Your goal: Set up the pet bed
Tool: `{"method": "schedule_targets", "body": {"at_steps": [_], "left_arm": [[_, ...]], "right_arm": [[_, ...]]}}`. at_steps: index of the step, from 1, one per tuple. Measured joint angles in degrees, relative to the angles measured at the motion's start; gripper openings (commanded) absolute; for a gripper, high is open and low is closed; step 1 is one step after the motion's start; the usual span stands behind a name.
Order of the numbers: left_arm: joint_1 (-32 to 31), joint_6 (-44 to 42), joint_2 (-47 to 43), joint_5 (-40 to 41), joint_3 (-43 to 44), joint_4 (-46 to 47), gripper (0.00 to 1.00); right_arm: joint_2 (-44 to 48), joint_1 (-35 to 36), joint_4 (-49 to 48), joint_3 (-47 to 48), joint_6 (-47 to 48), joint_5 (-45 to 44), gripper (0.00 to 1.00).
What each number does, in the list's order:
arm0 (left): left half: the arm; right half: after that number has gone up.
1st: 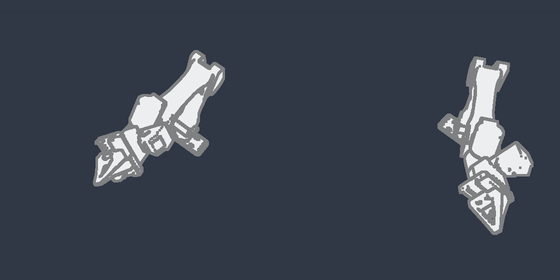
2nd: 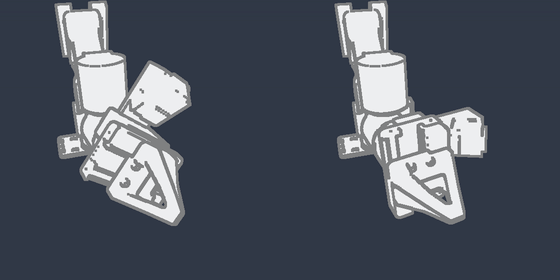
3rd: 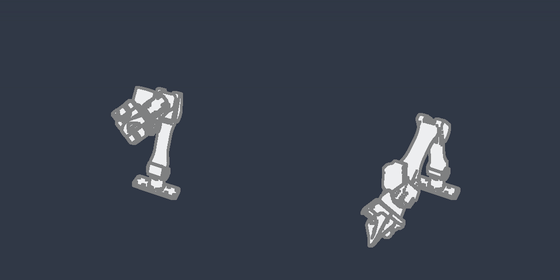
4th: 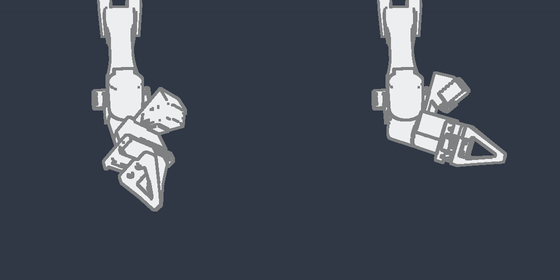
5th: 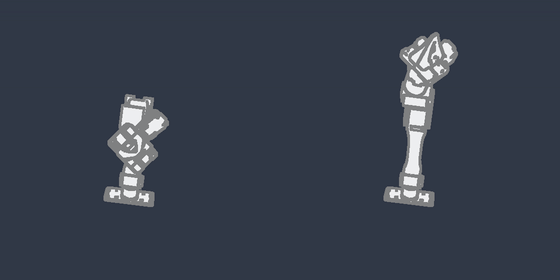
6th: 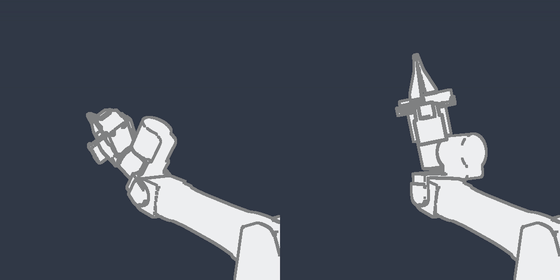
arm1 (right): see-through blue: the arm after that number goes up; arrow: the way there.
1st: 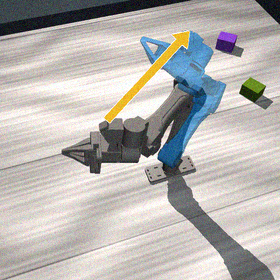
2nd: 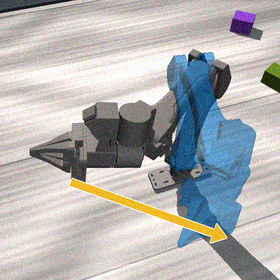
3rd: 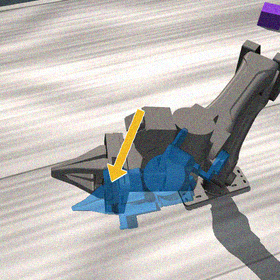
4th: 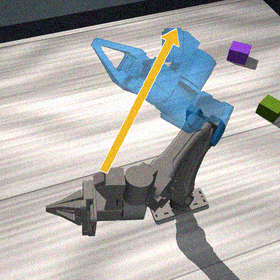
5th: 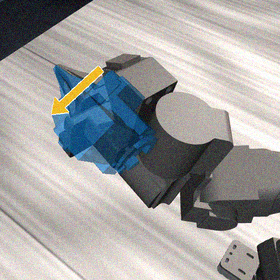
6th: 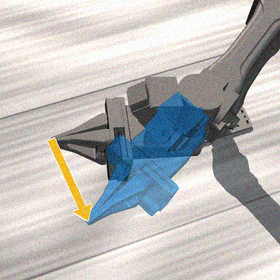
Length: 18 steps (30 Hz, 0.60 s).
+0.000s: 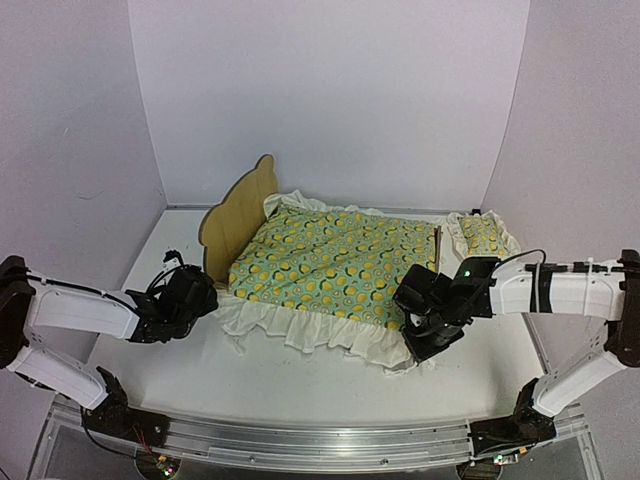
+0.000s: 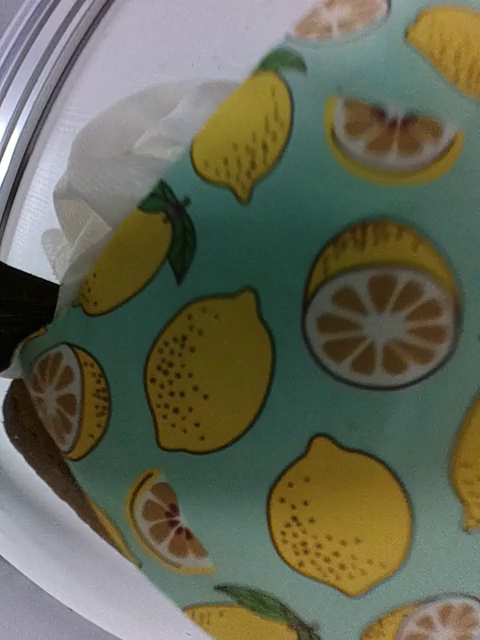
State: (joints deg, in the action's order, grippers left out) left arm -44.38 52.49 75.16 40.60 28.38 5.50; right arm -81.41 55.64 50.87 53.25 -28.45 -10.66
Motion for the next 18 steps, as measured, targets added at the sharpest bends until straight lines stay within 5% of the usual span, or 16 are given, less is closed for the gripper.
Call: {"method": "schedule_targets", "body": {"at_steps": [6, 8, 12, 18], "left_arm": [[0.2, -1.6, 1.6, 0.9, 0.2, -0.4, 0.07], [0.2, -3.0, 1.5, 0.6, 0.5, -1.0, 0.28], [0.6, -6.3, -1.8, -3.4, 0.5, -3.7, 0.6], [0.9, -10.2, -12.7, -14.2, 2.4, -14.2, 0.68]], "right_arm": [[-0.5, -0.1, -1.2, -2.4, -4.1, -2.6, 0.03], [0.2, -0.1, -1.8, -2.4, -3.8, -2.4, 0.26], [4.2, -0.1, -2.0, -0.3, -0.2, 0.0, 0.56], [8.1, -0.4, -2.1, 11.4, 8.9, 1.8, 0.86]]}}
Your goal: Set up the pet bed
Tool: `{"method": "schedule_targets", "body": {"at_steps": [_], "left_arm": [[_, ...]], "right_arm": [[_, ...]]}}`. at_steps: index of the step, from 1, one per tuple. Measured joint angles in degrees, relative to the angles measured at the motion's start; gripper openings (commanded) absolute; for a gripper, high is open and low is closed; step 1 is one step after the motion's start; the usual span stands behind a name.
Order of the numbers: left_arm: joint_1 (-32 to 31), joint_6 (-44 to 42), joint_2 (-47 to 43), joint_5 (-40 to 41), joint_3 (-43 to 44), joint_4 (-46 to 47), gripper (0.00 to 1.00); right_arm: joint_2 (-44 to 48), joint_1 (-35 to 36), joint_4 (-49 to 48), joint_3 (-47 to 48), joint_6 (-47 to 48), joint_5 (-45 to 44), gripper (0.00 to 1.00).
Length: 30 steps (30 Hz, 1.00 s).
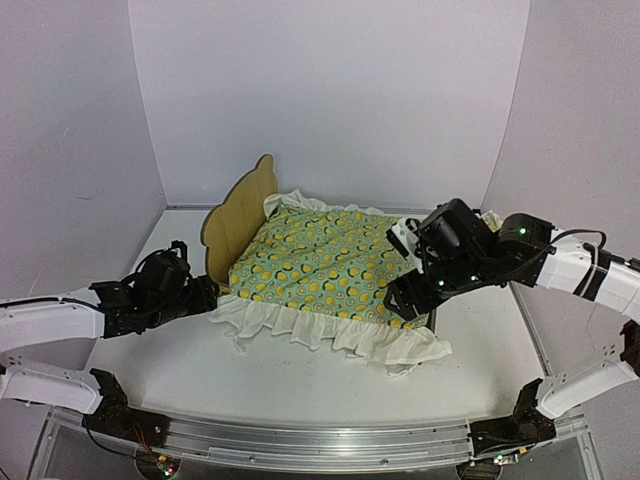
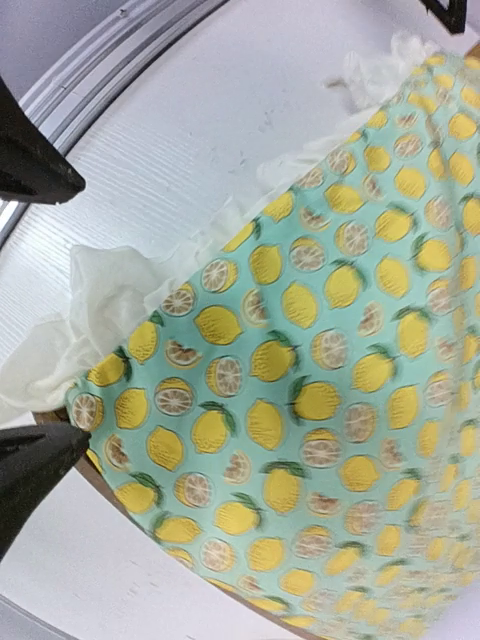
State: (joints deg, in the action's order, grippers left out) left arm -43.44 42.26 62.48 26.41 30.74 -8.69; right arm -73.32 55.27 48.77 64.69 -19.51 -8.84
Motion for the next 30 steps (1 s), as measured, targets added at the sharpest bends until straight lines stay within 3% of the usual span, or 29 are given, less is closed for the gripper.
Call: {"method": "schedule_targets", "body": {"at_steps": [3, 5, 9, 16, 23, 30], "left_arm": [[0.0, -2.0, -5.9, -8.0, 1.2, -4.1, 0.7], [0.0, -3.0, -10.8, -12.7, 1.2, -6.0, 0.71], [0.0, -3.5, -15.9, -17.2, 1.7, -7.0, 0.73], [0.0, -3.1, -12.8, -21.6, 1.9, -6.0, 0.72], [0.0, -2.0, -13.6, -22.9, 0.5, -4.0, 0.73], [0.0, -0.5, -14.8, -22.9, -1.8, -2.8, 0.72]], "right_arm": [[0.1, 0.0, -1.4, 4.0, 3.3, 0.4, 0.88], [-1.2, -0.1, -3.8, 6.4, 5.0, 2.1, 0.84], [-9.9, -0.2, -12.6, 12.6, 6.9, 7.9, 0.56], [-34.5, 0.0, -27.4, 25.6, 5.6, 22.8, 0.19], [-46.1, 0.1, -34.9, 29.0, 3.7, 31.6, 0.17], [-51.5, 0.2, -38.1, 32.1, 3.7, 27.1, 0.19]]}}
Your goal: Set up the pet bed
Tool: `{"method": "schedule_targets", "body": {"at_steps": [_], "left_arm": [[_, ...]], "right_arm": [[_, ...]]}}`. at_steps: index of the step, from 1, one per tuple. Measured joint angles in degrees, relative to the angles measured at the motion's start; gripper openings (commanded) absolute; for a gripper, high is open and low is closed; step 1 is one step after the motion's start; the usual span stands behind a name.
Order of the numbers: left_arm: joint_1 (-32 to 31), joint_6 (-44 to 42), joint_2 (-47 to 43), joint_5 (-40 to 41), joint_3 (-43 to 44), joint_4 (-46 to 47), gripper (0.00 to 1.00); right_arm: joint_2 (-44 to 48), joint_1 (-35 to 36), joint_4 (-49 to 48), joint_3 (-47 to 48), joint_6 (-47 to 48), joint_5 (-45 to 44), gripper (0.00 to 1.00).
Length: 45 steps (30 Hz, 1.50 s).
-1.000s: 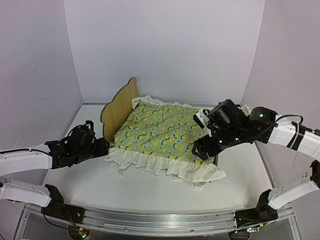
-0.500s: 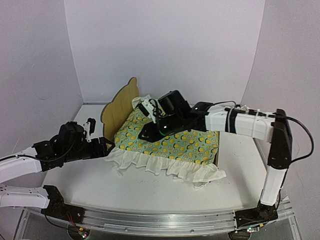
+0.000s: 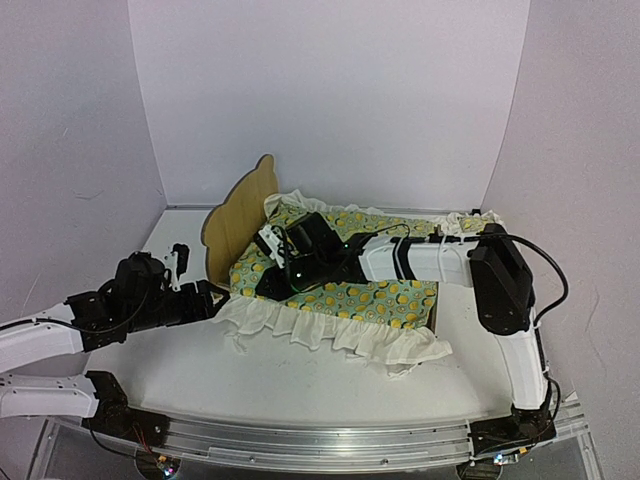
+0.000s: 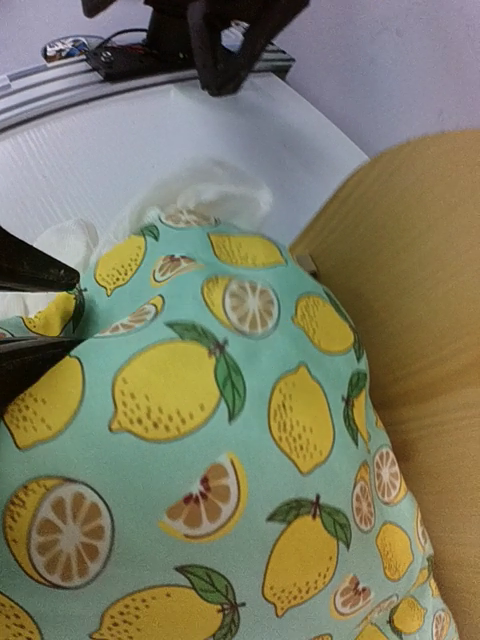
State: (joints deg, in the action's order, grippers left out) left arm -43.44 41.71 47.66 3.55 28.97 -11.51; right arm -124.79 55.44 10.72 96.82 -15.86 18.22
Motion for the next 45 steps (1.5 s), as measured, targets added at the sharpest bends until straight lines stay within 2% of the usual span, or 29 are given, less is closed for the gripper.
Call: {"method": "schedule_targets", "body": {"at_steps": [7, 11, 15, 19, 25, 31, 34, 39, 42, 45], "left_arm": [[0.0, 2.3, -0.2, -1.9, -5.2, 3.7, 0.67], [0.0, 3.6, 0.3, -2.5, -8.7, 8.6, 0.59], [0.0, 3.7, 4.4, -2.6, -12.0, 15.2, 0.51], [0.0, 2.3, 12.7, -2.4, -12.6, 20.9, 0.49], [0.0, 0.0, 24.6, -2.4, -11.6, 26.3, 0.55], [0.0, -0.1, 29.7, -2.2, -10.8, 27.6, 0.56], [-0.7, -0.2, 30.8, -0.8, -9.5, 26.5, 0.54], [-6.3, 0.4, 35.4, 7.1, -3.3, 19.7, 0.38], [-8.9, 1.7, 36.7, 12.3, -1.4, 15.8, 0.29], [-9.9, 3.7, 37.3, 16.9, -0.9, 13.1, 0.12]], "right_arm": [[-3.1, -1.5, -3.8, 0.4, -0.5, -8.4, 0.27], [-4.7, -3.3, -5.5, 1.1, -0.8, -6.6, 0.38], [-4.6, -4.4, -5.3, 1.2, -1.3, -0.7, 0.49], [-2.3, -4.4, -0.6, 1.2, -1.9, 2.9, 0.62], [7.4, -2.8, 12.2, 2.1, 0.0, 2.6, 0.7], [20.8, 3.2, 16.3, -2.9, 2.1, 1.2, 0.69], [25.3, 6.8, 14.4, -8.6, 2.3, 1.7, 0.62], [26.3, 11.0, 3.1, -22.1, 0.0, 1.4, 0.42], [23.7, 13.3, -1.4, -27.3, -0.5, -4.2, 0.41], [21.8, 14.9, -7.3, -31.8, -0.4, -9.0, 0.42]]}}
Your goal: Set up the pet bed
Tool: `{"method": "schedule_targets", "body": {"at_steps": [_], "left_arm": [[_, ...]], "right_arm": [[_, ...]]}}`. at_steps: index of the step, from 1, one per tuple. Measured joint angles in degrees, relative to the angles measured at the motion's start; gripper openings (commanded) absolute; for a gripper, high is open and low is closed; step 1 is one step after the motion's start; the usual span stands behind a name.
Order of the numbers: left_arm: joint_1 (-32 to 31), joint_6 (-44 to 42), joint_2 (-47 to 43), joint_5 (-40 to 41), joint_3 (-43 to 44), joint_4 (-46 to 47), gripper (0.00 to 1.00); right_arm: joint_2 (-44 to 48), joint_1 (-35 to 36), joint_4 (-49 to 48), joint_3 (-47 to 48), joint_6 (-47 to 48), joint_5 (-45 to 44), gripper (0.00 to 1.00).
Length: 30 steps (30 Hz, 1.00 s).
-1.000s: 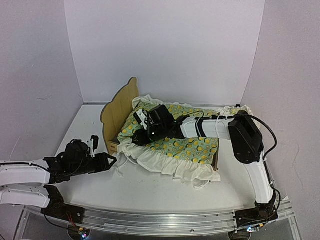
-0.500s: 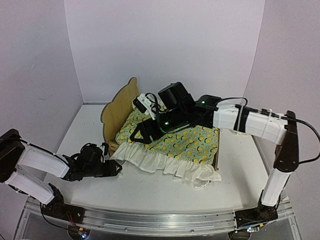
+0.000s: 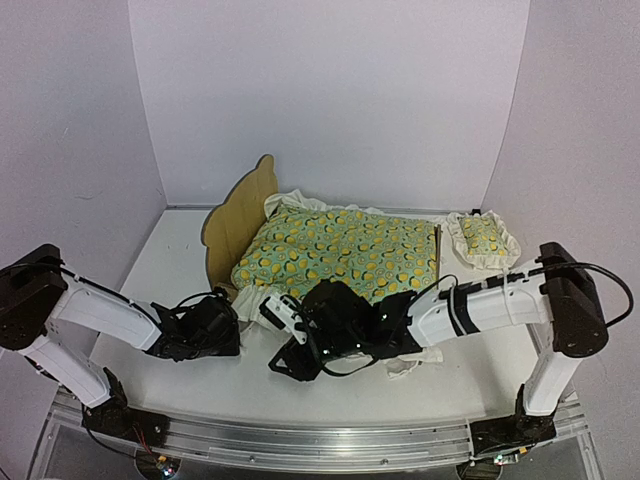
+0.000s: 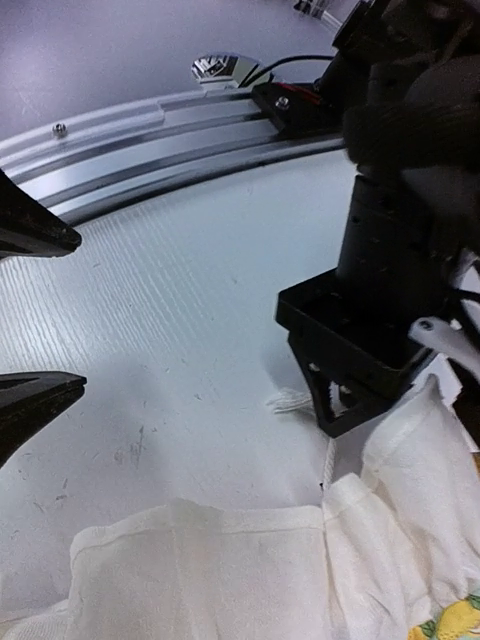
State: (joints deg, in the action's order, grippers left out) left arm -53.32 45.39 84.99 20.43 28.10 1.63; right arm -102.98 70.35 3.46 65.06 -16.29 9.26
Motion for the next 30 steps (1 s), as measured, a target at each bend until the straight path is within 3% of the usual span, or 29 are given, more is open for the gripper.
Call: {"method": "schedule_targets", "body": {"at_steps": [3, 6, 10, 15, 20, 28, 30], "left_arm": [[-0.5, 1.5, 0.2, 2.9, 0.0, -1.7, 0.0], [-0.8, 1.6, -0.8, 3.5, -0.1, -3.3, 0.0], [-0.9, 1.2, -6.2, 1.9, -2.1, -5.3, 0.0], [-0.9, 1.2, -17.6, -1.2, -5.6, -5.7, 0.0], [-0.9, 1.2, -26.7, -3.3, -8.0, -5.9, 0.0], [-0.9, 1.4, -28.4, -4.5, -8.0, -7.5, 0.0], [-0.9, 1.4, -28.4, -5.1, -7.9, -8.2, 0.0]], "right_arm": [[-1.7, 1.1, -5.6, -3.3, 1.5, -3.0, 0.47], [-6.0, 1.8, -10.7, -2.9, 4.9, -5.7, 0.5], [-13.8, 2.1, -13.7, 2.4, 9.0, -11.1, 0.44], [-17.1, 2.1, -15.2, 4.8, 10.0, -17.8, 0.55], [-19.0, 1.2, -18.2, 6.9, 12.8, -21.6, 0.57], [-25.8, -1.1, -18.8, 12.9, 14.6, -27.0, 0.56], [-27.3, -1.5, -19.1, 14.1, 14.6, -28.6, 0.52]]}}
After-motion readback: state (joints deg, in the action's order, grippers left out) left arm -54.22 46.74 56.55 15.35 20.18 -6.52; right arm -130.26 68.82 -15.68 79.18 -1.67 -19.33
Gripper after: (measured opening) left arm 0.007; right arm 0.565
